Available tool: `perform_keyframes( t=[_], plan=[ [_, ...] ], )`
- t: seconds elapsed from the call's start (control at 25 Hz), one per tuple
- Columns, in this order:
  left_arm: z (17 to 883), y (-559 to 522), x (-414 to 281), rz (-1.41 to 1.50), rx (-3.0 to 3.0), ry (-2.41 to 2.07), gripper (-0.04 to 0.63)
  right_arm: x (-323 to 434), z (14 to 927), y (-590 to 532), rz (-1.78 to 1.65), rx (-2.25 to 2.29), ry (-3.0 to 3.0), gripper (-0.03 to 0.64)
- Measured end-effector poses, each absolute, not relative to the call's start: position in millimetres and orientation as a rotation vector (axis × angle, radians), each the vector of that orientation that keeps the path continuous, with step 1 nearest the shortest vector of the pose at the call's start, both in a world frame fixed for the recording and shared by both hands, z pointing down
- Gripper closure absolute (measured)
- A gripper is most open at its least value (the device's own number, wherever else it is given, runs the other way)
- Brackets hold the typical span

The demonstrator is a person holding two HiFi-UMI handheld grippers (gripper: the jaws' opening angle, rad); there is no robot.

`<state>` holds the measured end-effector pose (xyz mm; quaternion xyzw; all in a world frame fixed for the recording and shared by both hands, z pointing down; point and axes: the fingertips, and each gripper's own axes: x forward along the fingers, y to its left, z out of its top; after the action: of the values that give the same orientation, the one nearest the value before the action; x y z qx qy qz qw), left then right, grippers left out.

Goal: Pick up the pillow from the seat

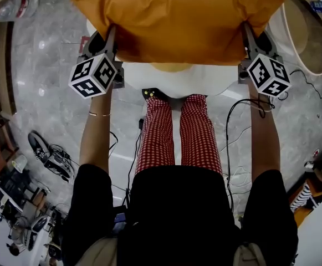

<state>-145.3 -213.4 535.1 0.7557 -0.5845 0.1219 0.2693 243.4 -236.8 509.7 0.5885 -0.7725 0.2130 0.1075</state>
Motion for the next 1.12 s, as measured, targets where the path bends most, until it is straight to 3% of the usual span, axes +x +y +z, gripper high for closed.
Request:
perform_keyframes(
  t=[1.12],
  plan=[
    [441,-223,-139,0.289,2.106,-1.590,0.476,251,419,-238,0.578,1.782,-2.295,0.463]
  ],
)
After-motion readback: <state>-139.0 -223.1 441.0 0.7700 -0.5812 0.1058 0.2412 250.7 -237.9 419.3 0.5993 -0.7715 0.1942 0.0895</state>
